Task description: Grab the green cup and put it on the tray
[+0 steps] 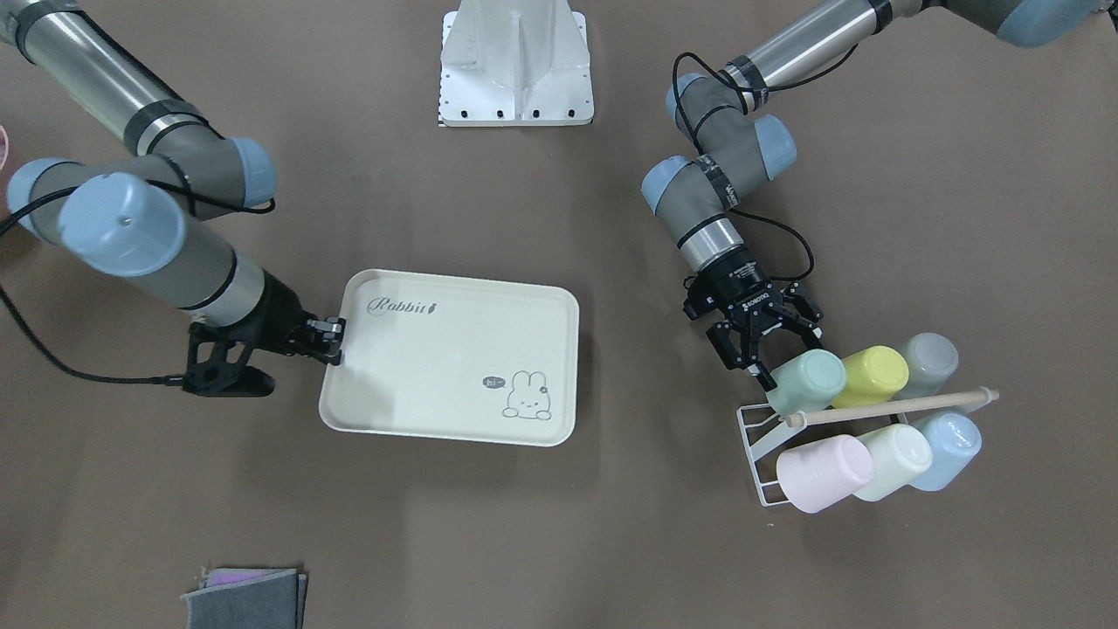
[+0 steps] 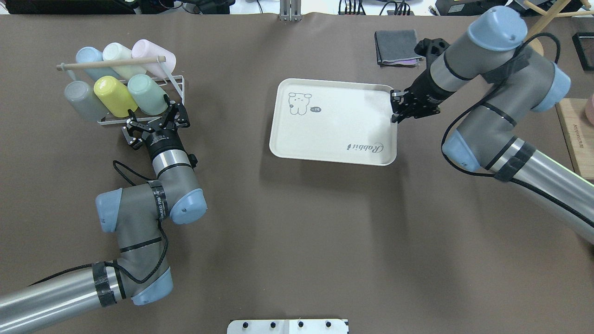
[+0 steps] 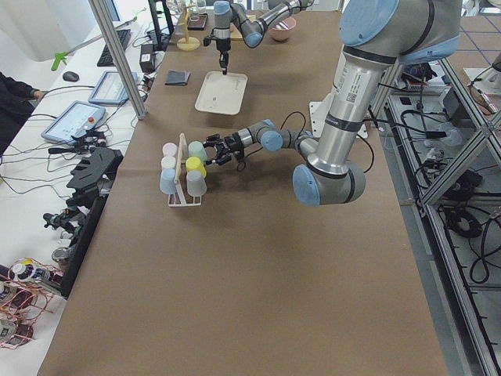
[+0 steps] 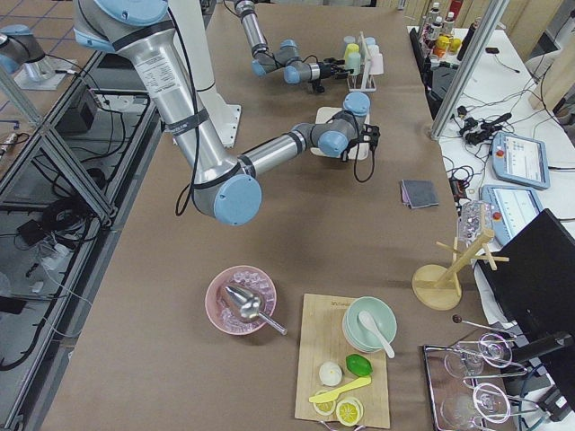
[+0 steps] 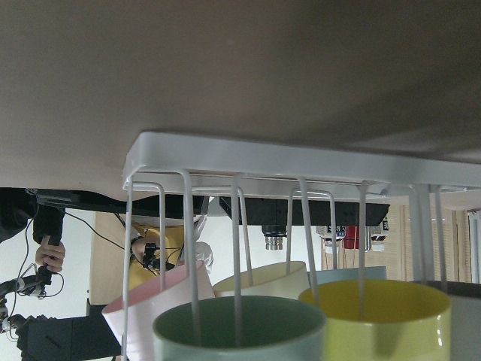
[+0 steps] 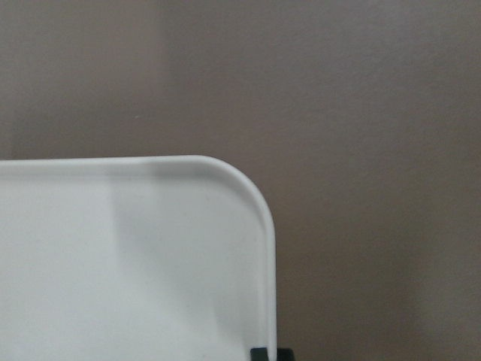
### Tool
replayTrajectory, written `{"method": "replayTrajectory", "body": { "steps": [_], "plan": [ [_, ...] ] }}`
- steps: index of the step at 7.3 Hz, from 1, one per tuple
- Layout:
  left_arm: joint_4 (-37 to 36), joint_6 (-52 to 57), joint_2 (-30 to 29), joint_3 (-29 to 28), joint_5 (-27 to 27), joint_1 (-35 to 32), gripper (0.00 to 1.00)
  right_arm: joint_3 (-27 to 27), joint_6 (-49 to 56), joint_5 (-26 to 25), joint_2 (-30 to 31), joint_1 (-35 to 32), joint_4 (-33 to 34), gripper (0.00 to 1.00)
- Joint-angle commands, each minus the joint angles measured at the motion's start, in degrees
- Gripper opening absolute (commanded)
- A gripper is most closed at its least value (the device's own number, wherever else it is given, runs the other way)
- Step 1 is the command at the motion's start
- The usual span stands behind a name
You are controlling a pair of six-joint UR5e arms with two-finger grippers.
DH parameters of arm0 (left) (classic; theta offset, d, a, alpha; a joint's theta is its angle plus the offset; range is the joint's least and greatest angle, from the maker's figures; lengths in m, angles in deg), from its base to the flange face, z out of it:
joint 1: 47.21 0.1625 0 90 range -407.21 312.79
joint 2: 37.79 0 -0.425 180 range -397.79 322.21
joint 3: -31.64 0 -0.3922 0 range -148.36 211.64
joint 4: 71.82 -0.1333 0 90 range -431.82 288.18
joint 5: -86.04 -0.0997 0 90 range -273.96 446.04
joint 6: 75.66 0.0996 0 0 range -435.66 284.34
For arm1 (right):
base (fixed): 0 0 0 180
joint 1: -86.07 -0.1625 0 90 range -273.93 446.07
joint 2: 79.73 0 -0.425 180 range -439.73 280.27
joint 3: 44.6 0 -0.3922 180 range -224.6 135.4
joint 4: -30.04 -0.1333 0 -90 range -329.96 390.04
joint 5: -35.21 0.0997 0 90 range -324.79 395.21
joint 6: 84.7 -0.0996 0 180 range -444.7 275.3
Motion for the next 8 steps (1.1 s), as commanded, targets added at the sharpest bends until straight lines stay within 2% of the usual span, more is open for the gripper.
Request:
{"method": "replayTrajectory", "body": {
  "steps": [1, 3, 4, 6, 7, 8],
  "plan": [
    [-0.09, 0.26, -0.08, 0.0, -1.11, 0.04, 0.55, 1.41, -2.14, -6.18, -3.14, 6.1, 3.26, 0.0],
    [1.65, 6.48, -0.17, 0.35, -2.96, -0.05, 0.44, 1.15, 2.39, -8.23, -3.14, 8.06, 3.09, 0.0],
    [3.15, 8.07, -0.08, 0.35, -3.05, -0.05, 0.42, 0.97, 6.34, -8.23, -3.14, 8.06, 3.09, 0.0],
    [4.31, 8.88, 0.01, 0.26, -3.06, -0.05, 0.42, 0.8, 6.73, -8.23, -3.4, 8.06, 3.09, 0.0],
    [4.57, 8.7, 0.01, 0.09, -3.06, -0.05, 0.72, 0.53, 5.86, -8.23, -3.49, 8.24, 3.17, 0.0],
    [6.4, 8.61, 0.09, -0.61, -3.06, -0.05, 0.95, 0.53, 5.76, -8.23, -3.49, 8.24, 3.17, 0.0]
  ]
}}
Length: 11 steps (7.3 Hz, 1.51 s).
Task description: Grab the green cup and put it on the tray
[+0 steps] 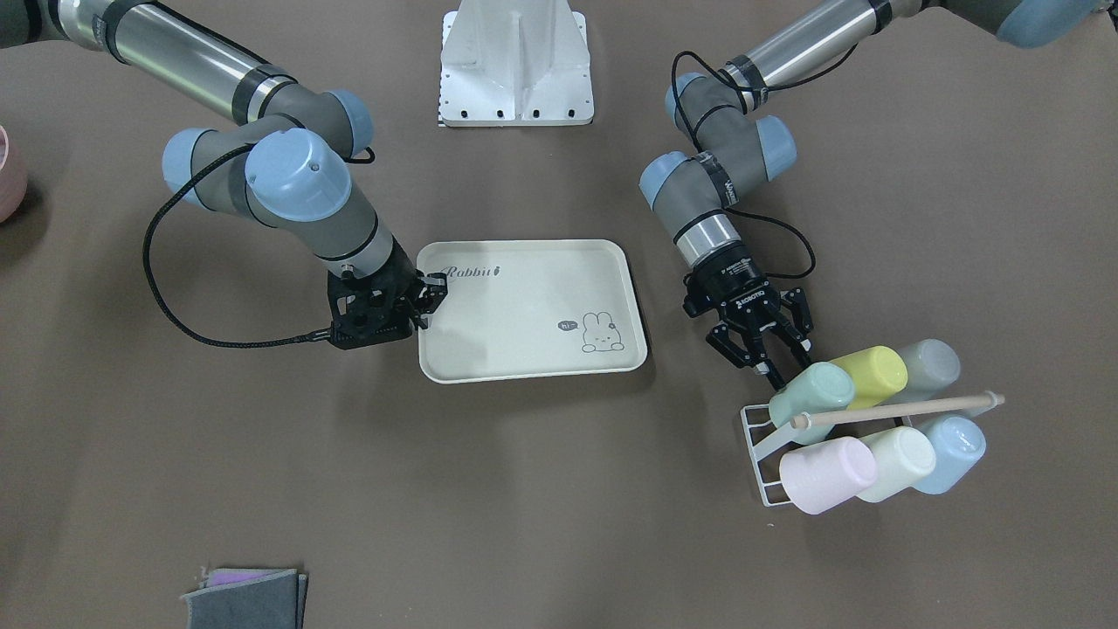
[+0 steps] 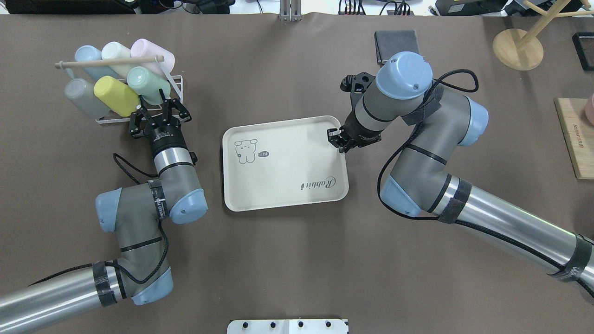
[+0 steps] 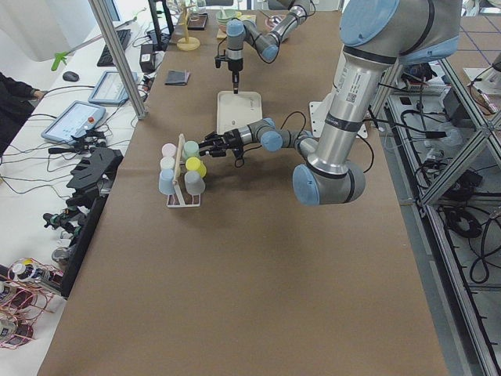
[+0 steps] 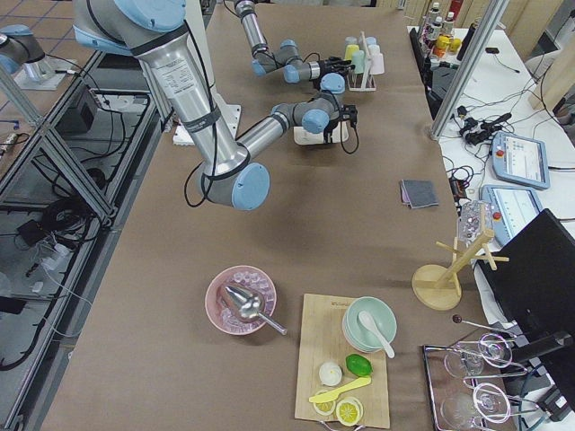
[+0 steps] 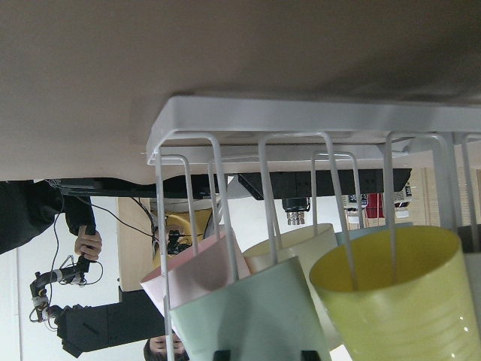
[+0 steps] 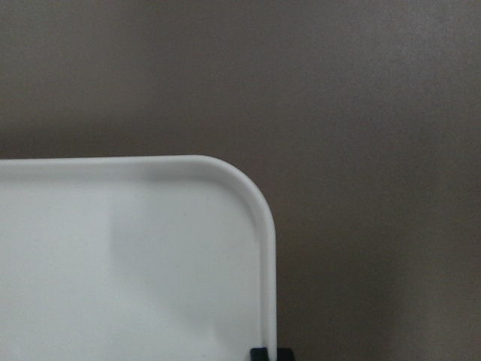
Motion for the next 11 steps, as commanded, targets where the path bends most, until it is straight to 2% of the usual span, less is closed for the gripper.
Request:
{"method": "replayTrajectory", "body": {
  "steps": [1, 3, 7, 8, 9, 10, 11],
  "plan": [
    [4.67, 0.03, 0.08, -2.43, 0.08, -0.17, 0.97, -0.28, -0.37, 0.0, -0.14, 0.06, 0.12, 0.0],
    [5.67, 0.12, 0.08, -3.06, 0.08, -0.7, 0.97, -3.34, -0.46, 0.0, -2.5, 0.15, 0.03, 0.0],
    [5.67, 0.12, 0.08, -3.06, -0.53, -1.58, 0.97, -4.67, -0.46, 0.0, -2.43, 0.24, -0.06, 0.0],
    [5.67, 0.12, 0.08, -3.06, -0.79, -1.67, 0.89, -4.67, -0.54, 0.0, -2.17, 0.24, -0.14, 0.19],
    [5.67, 0.21, 0.08, -3.06, -0.8, -1.76, 0.71, -4.67, -0.63, 0.0, -2.08, 0.24, -0.06, 0.53],
    [5.67, 0.47, 0.08, -2.97, -0.88, -1.84, 0.54, -4.67, -0.63, 0.0, -1.82, 0.24, -0.23, 1.0],
    [5.67, 0.56, 0.08, -2.8, -0.88, -2.11, 0.42, -4.5, -0.46, 0.17, -1.73, -0.02, 0.2, 1.0]
  ]
}}
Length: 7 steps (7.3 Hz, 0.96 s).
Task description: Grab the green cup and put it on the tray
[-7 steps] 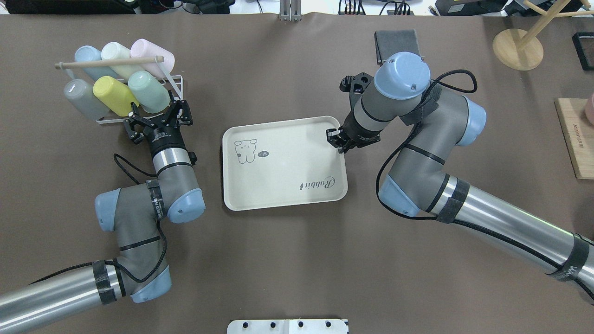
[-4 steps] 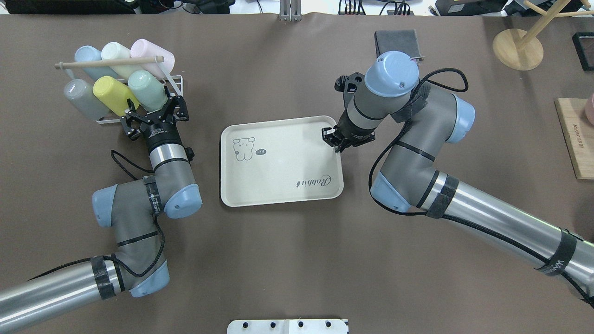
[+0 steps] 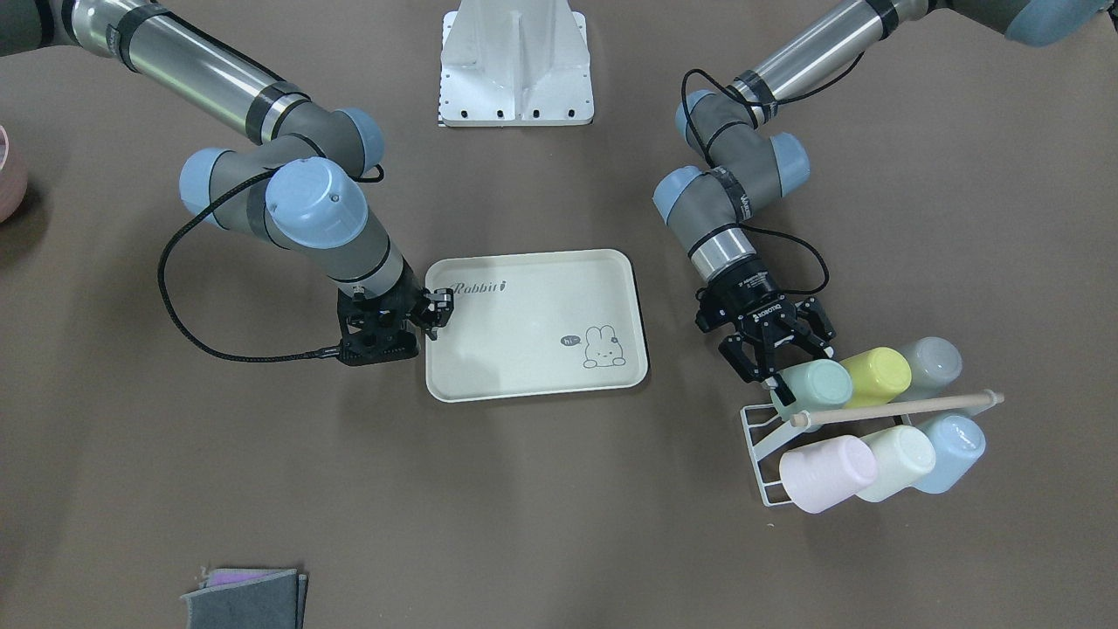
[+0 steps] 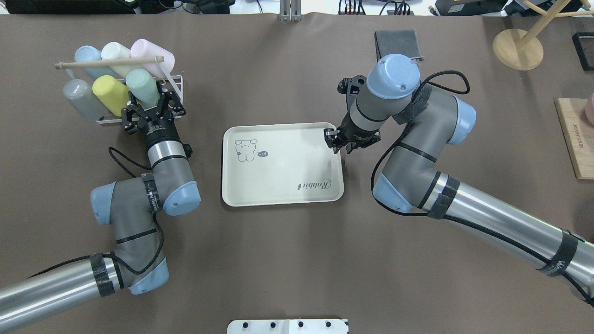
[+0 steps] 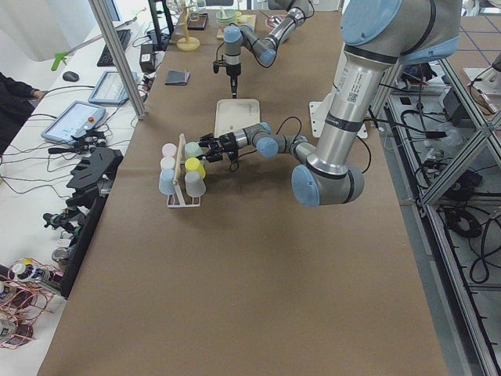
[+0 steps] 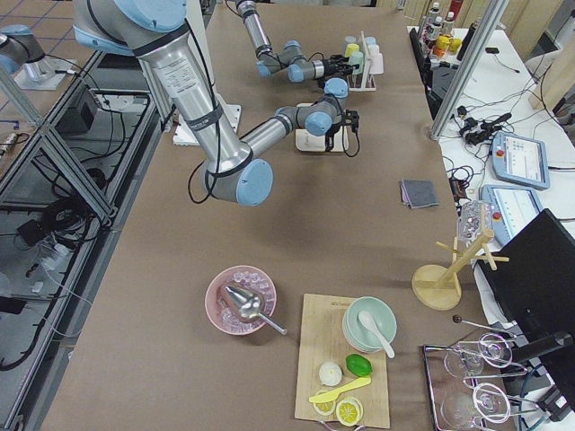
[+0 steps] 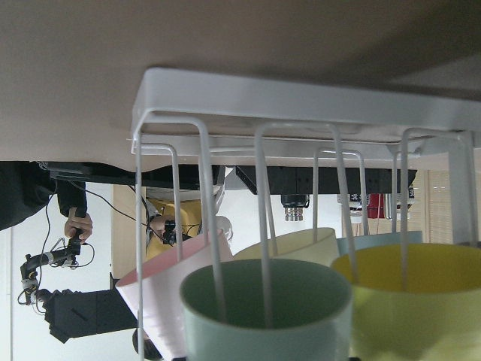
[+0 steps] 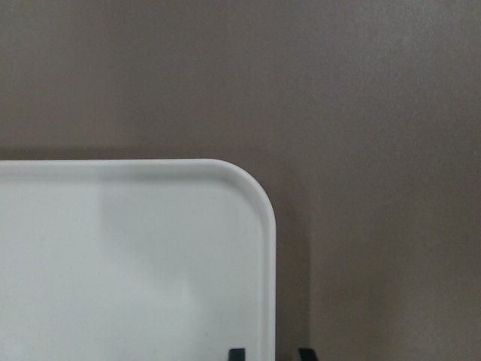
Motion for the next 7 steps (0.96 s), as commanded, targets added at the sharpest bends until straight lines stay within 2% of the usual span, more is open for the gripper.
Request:
{"method": "replayTrajectory", "body": {
  "steps": [1, 2, 3, 4, 5, 7],
  "plan": [
    [-0.09, 0.68, 0.0, 0.34, -0.13, -0.42, 0.4, 0.13, 1.17, 0.75, 0.7, -1.86, 0.55, 1.0],
    [-0.09, 0.95, 0.0, 0.51, -0.74, -0.42, 0.37, 0.91, 2.83, 1.88, 2.62, -4.14, 0.64, 1.0],
    [0.0, 2.26, 0.09, 0.69, -2.4, -0.51, 0.37, 2.4, 9.11, 4.33, 5.77, -7.99, 0.73, 1.0],
    [0.52, 3.66, 0.17, 1.73, -2.51, -0.42, 0.37, 3.37, 15.61, 8.1, 7.89, -13.6, 3.52, 1.0],
    [2.09, 4.46, 0.26, 1.74, -2.51, -0.33, 0.37, 4.77, 23.77, 9.7, 9.56, -18.79, 7.63, 1.0],
    [8.4, 9.78, 2.28, 3.67, -2.51, -0.07, 0.36, 11.61, 36.09, 9.89, 17.01, -27.31, 14.32, 1.0]
  ]
}}
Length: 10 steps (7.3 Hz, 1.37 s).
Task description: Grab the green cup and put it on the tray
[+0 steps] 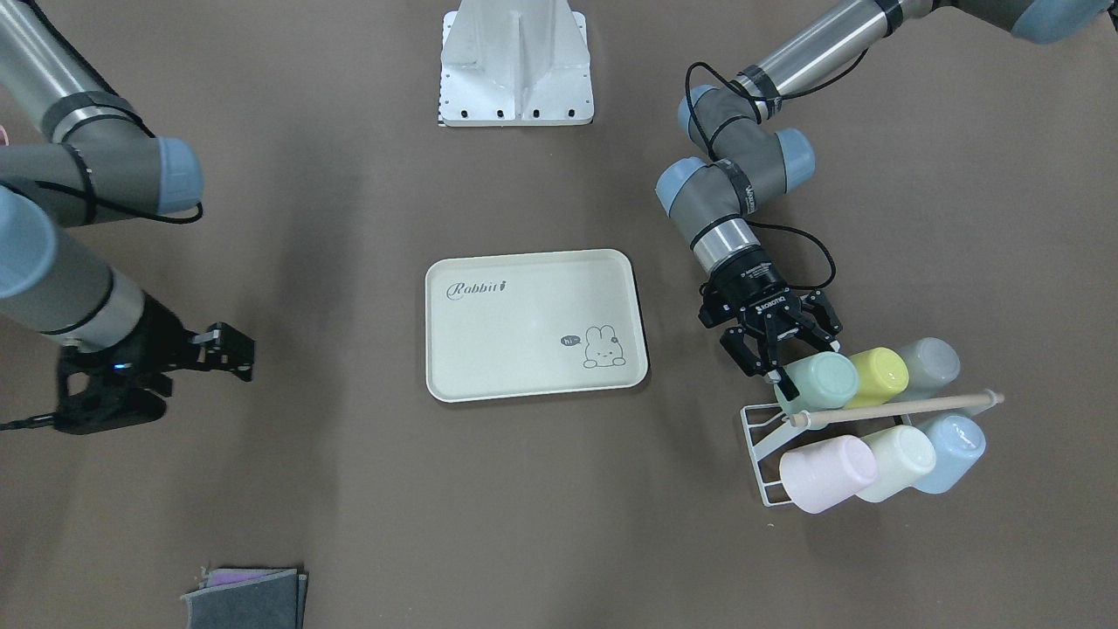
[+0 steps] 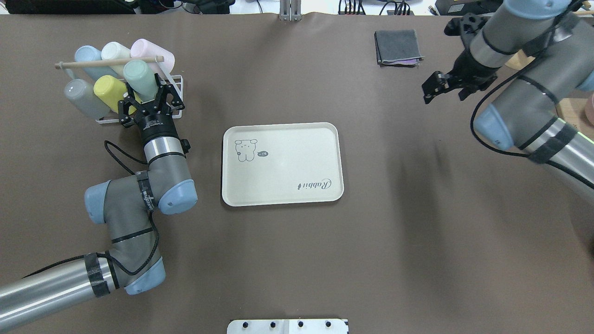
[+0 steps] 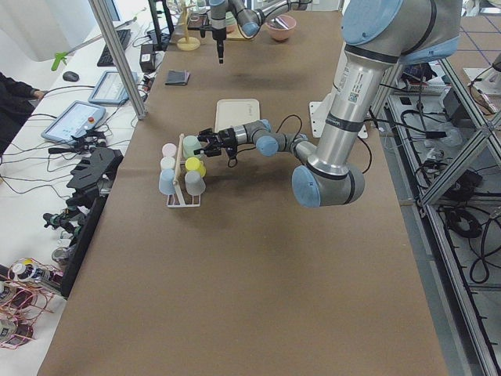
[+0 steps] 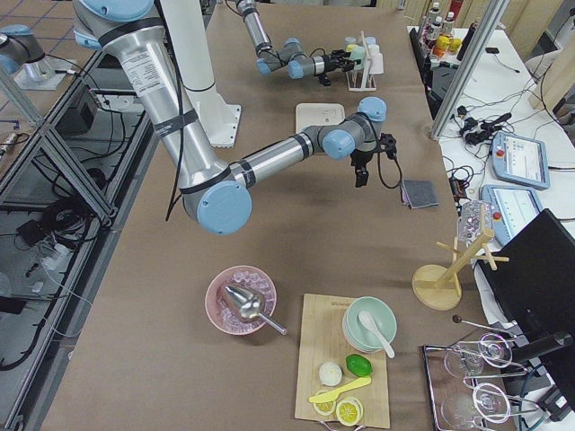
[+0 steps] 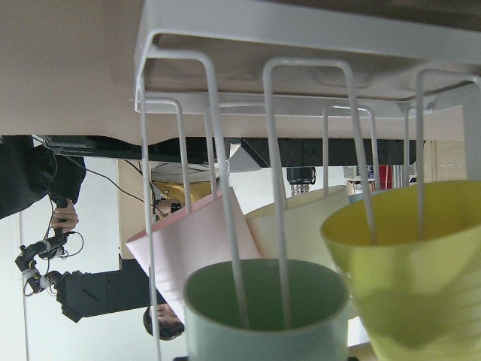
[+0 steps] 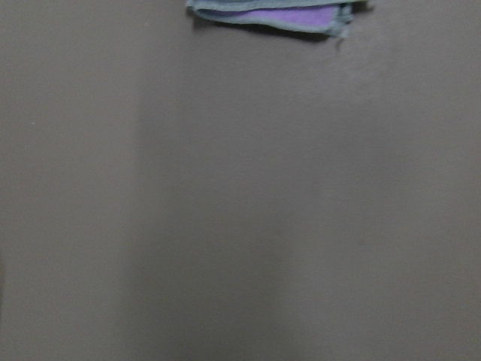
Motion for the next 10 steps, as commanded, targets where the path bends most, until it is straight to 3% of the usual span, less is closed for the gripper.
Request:
{"method": "replayTrajectory", "body": {
  "steps": [1, 3, 4, 6, 8, 10],
  "plan": [
    [8.76, 7.63, 2.09, 1.12, -0.03, 0.26, 0.36, 8.51, 15.13, 0.67, 10.18, -9.31, 8.99, 1.0],
    [14.24, 13.19, 2.72, 1.21, -0.03, 0.52, 0.37, 17.3, 18.79, 0.67, 23.7, -14.86, 10.27, 1.0],
    [14.87, 13.99, 2.72, 1.82, -0.03, 0.79, 0.37, 18.65, 20.2, 0.67, 27.69, -16.45, 10.62, 1.0],
    [14.96, 14.09, 5.69, 5.41, -0.12, 2.01, 0.37, 18.23, 30.94, -0.37, 33.06, -20.75, 10.8, 1.0],
    [14.96, 14.87, 9.21, 10.15, 0.06, 2.37, 0.37, 14.64, 34.8, -0.29, 34.05, -24.79, 10.8, 1.0],
    [18.97, 23.02, 10.97, 15.34, 0.41, 2.37, 0.37, 13.3, 40.99, -0.47, 35.98, -28.06, 10.8, 1.0]
  ]
}}
